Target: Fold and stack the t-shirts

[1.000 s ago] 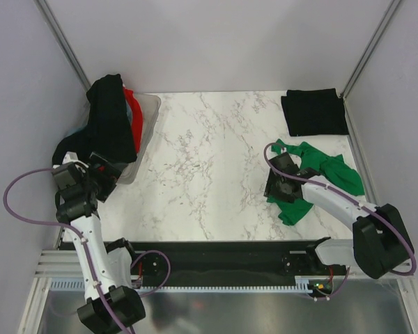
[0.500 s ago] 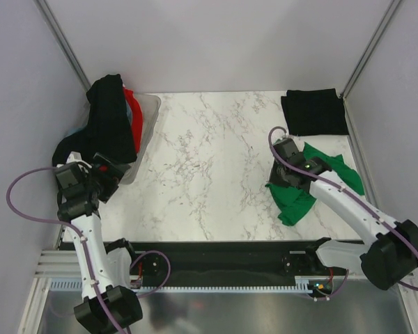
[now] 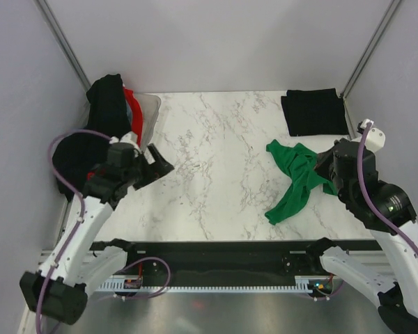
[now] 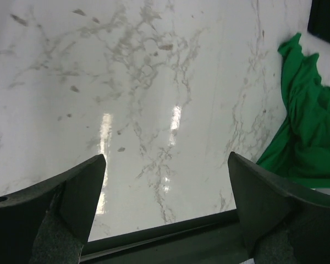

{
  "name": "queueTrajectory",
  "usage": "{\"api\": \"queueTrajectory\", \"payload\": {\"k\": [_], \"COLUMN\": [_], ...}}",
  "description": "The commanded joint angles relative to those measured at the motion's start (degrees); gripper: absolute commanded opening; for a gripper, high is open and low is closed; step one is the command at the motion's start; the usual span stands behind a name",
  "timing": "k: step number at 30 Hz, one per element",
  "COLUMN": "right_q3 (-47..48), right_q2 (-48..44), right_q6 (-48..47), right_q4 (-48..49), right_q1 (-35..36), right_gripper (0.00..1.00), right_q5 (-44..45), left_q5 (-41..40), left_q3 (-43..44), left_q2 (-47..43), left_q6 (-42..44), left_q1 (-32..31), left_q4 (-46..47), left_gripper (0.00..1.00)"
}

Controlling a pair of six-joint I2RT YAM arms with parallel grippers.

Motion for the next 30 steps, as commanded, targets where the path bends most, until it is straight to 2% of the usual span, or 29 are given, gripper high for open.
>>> {"api": "queueTrajectory", "payload": {"k": [1,2,3,5,7,8,9,11,15,20,21,23,26,27,30], "right_q3": [-2.14,-3.11,-4.17,-6.98,-9.87,-10.68,-11.38,-12.61,-14.63,-18.76,-19.55,-21.49,-19.92,-18.78,-10.20], "right_q2": [-4.05,-5.63,-8.61,-11.00,-13.73,-14.08,-14.00,-12.86,-11.37,-4.87,-1.99,1.71,11.36,13.31,21.66], "right_q6": [3.10,3.64,4.08,5.48,6.10,5.93,5.49,5.05,3.56,0.39,0.48,2.05,4.07,4.25,4.26], "right_q4": [-2.34,-2.34,-1.82,-1.90,-1.64,-1.55,-1.64,-1.99,0.90,9.77,14.83,19.61,25.33,25.78,27.45], "right_q1": [-0.06,0.02,0.03,-0.06,0.02,0.03,0.03,-0.06,0.03,0.03,0.03,0.98,9.40,14.74,22.14], "right_gripper": [0.00,0.00,0.00,0.00,0.00,0.00,0.00,0.00,0.00,0.00,0.00,0.00,0.00,0.00,0.00], "right_q5": [3.22,3.58,3.58,3.41,2.36,1.92,1.48,-0.19,-2.65,-15.37,-22.01,-27.60,-24.12,-21.84,-17.43], "left_q5": [-10.58,-11.10,-11.81,-11.64,-11.11,-10.15,-6.75,-3.22,3.55,1.20,-1.07,-4.50,-10.83,-12.93,-13.75], "left_q3": [4.54,5.24,6.82,10.50,14.20,16.13,19.46,20.89,16.60,10.98,10.70,10.88,10.62,10.18,6.67], "left_q2": [8.07,11.14,13.96,23.80,30.65,36.25,39.09,43.93,46.76,42.56,38.72,34.57,25.87,23.76,14.71], "left_q6": [-4.80,-5.16,-5.59,-6.04,-6.04,-6.21,-6.56,-8.23,-10.17,-9.29,-8.33,-7.27,-5.43,-5.07,-5.77], "left_q1": [-14.44,-17.26,-22.77,-29.55,-33.18,-34.41,-35.82,-36.53,-36.89,-36.63,-36.45,-36.19,-34.87,-34.52,-32.32], "left_q4": [4.97,7.24,8.48,11.90,12.97,13.32,13.68,14.82,21.23,20.98,19.76,14.42,7.21,5.87,2.53], "left_gripper": [1.00,1.00,1.00,0.99,0.98,0.97,0.92,0.89,0.88,0.87,0.88,0.88,0.90,0.91,0.92]}}
